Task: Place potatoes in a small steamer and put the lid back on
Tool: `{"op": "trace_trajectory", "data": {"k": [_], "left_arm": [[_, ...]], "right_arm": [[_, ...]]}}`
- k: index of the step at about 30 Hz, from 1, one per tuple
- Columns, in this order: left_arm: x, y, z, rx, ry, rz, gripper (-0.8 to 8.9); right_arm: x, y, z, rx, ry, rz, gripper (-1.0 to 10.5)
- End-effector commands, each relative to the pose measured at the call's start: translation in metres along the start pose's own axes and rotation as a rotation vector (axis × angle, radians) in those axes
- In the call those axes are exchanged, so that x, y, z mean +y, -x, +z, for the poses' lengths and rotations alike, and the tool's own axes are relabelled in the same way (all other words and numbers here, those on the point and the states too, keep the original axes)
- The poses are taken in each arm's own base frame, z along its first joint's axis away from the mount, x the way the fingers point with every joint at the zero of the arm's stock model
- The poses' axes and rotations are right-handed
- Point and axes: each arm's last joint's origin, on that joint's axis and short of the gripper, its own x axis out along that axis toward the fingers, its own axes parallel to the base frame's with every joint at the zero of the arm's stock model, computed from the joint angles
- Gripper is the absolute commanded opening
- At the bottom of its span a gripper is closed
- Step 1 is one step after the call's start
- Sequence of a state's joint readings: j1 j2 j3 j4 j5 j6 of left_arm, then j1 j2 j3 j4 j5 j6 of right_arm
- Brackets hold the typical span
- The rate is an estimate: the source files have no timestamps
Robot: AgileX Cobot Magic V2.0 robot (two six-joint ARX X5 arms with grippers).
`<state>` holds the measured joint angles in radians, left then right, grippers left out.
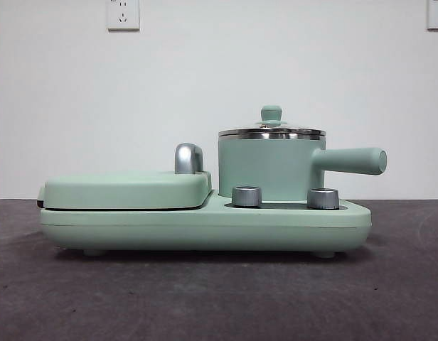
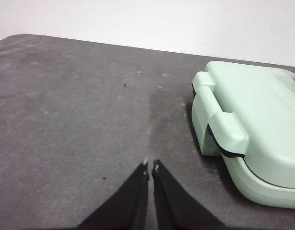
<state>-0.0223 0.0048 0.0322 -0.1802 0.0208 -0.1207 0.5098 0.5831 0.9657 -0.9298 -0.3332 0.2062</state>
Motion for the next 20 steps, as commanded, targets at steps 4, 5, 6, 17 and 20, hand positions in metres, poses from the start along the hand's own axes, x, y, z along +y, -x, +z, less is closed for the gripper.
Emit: {"op": "trace_trajectory", "data": {"k": [4, 5, 6, 17, 20], "left_arm": [[0.001, -0.002, -0.006, 0.019, 0.004, 0.006, 0.20], [0.001, -0.002, -0.006, 0.019, 0.004, 0.006, 0.20], [0.001, -0.002, -0.006, 0.019, 0.004, 0.006, 0.20], [0.001, -0.002, -0.006, 0.019, 0.004, 0.006, 0.20], [0.001, -0.002, -0.006, 0.020, 0.004, 0.006, 0.20]], "right_arm": [[0.001, 0.007, 0.001, -0.048, 0.014, -0.011, 0.2], [0.000, 0.011, 0.000, -0.069, 0.007, -0.020, 0.2], [-0.001, 0.013, -0.002, -0.092, -0.004, -0.022, 0.2], [-0.052, -0.015, -0.058, -0.605, 0.126, -0.222, 0.2], [-0.073, -0.031, -0.082, -0.667, 0.100, -0.395, 0.2]]}}
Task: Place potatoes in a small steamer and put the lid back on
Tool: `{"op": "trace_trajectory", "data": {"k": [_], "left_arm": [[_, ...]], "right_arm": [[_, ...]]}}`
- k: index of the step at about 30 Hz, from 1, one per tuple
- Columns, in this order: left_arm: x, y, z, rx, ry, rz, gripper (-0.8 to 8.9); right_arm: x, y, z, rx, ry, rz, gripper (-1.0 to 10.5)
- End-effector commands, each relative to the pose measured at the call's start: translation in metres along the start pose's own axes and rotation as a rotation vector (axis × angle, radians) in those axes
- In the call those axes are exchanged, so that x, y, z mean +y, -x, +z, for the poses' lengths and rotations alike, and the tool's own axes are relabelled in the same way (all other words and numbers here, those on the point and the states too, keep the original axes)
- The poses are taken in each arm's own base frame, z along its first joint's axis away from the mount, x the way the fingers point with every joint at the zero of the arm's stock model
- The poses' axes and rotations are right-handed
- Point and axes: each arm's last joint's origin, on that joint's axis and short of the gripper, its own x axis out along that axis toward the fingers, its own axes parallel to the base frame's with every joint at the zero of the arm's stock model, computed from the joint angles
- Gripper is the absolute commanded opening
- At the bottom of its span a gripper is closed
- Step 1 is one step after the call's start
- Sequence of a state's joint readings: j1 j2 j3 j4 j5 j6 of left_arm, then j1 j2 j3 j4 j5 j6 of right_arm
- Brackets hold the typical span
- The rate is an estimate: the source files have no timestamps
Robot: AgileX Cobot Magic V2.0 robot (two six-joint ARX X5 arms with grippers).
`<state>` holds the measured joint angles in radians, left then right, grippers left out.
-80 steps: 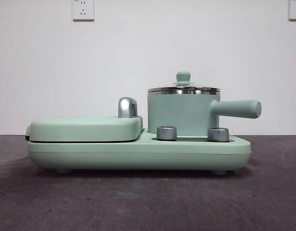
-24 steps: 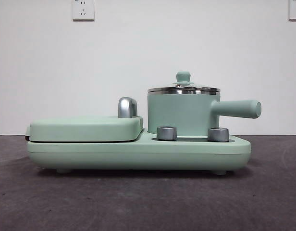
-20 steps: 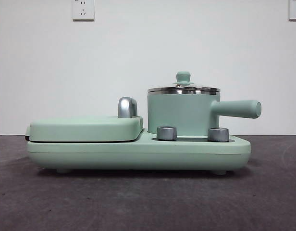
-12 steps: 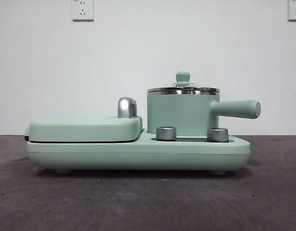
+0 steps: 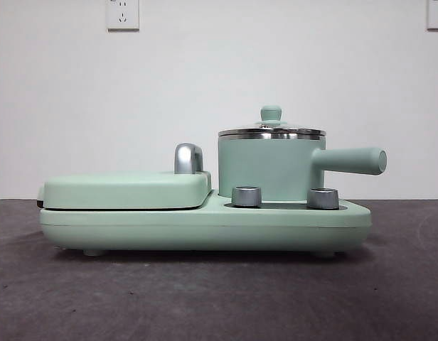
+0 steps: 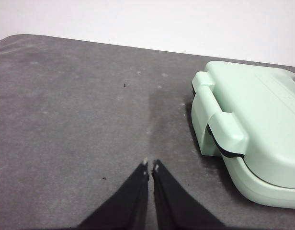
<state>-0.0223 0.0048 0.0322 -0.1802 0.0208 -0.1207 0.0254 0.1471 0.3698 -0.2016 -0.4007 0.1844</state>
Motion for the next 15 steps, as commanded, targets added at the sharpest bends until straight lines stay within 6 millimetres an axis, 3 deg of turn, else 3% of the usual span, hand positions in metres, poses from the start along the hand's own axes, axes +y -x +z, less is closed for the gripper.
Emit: {"op": "trace_trajectory", "data": {"k": [1, 7, 15], "left_arm": [[0.001, -0.002, -0.006, 0.020, 0.004, 0.006, 0.20], [0.001, -0.002, -0.006, 0.020, 0.004, 0.006, 0.20], [0.001, -0.002, -0.007, 0.020, 0.004, 0.006, 0.20]], "right_arm": [[-0.012, -0.002, -0.024, -0.026, 0.020, -0.158, 0.2], [-0.030, -0.005, -0.065, 0.024, 0.006, -0.447, 0.2], [-0.038, -0.009, -0.104, 0.149, 0.049, -0.469, 0.2]]}}
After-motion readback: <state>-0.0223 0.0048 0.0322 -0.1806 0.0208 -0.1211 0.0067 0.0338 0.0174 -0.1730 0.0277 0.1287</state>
